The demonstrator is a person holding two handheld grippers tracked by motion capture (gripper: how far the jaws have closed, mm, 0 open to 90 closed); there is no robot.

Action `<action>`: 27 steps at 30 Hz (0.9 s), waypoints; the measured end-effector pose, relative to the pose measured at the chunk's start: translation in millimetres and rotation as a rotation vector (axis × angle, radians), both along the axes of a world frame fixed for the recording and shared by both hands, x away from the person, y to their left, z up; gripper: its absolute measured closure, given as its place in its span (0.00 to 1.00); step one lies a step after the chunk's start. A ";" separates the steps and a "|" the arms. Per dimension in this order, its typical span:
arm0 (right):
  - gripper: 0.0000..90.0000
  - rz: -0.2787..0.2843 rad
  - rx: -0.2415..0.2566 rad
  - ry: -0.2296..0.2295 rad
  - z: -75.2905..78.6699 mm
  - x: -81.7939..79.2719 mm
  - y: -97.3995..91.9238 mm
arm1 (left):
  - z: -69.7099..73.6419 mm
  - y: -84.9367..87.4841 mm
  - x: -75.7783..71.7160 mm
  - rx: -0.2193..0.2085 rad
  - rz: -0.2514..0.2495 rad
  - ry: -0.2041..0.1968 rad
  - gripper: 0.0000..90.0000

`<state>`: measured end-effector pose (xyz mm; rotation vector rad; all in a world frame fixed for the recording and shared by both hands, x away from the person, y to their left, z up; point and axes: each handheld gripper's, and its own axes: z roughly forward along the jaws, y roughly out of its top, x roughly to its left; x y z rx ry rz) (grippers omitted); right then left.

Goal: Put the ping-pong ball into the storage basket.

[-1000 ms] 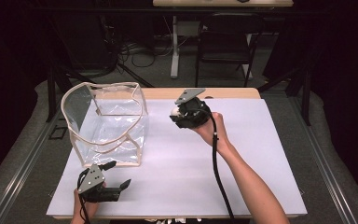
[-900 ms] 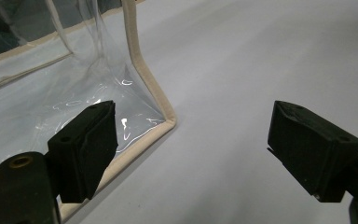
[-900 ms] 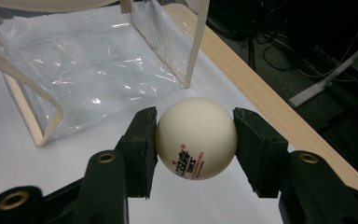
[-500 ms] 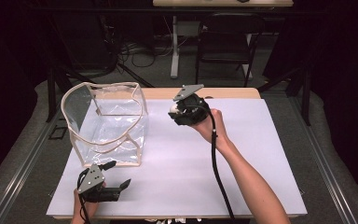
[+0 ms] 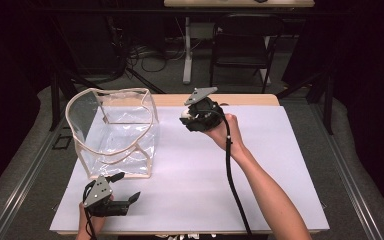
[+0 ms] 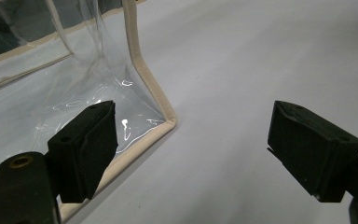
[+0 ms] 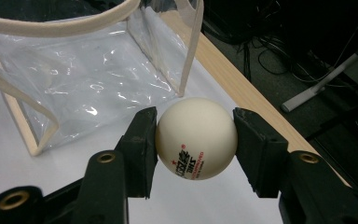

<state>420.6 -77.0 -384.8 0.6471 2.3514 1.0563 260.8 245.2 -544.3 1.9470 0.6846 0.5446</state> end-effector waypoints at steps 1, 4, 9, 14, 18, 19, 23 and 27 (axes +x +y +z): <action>0.57 0.000 0.000 0.000 0.0 0.0 0.0 | 0.0 0.0 0.0 0.000 0.000 0.000 0.18; 0.57 -0.003 0.002 0.003 1.3 0.6 1.0 | 0.0 0.1 0.0 0.000 0.001 -0.001 0.18; 0.57 0.001 0.001 -0.004 4.4 2.1 3.1 | 0.0 0.1 0.0 0.000 0.001 0.000 0.18; 0.57 0.001 0.000 -0.001 6.8 3.4 5.1 | 0.0 0.0 0.0 0.000 0.001 0.000 0.18; 0.57 0.004 0.002 -0.003 9.8 4.4 7.2 | 0.0 0.1 0.1 0.000 0.001 0.000 0.18; 0.57 0.007 0.002 -0.007 10.5 4.6 7.8 | 0.0 0.1 0.1 0.000 0.001 0.000 0.18; 0.57 0.011 0.001 -0.008 12.6 5.0 10.9 | 0.1 0.2 0.0 -0.001 0.001 -0.001 0.18; 0.57 0.013 0.003 -0.009 14.3 5.5 12.4 | 0.1 0.3 0.0 0.001 0.002 0.000 0.18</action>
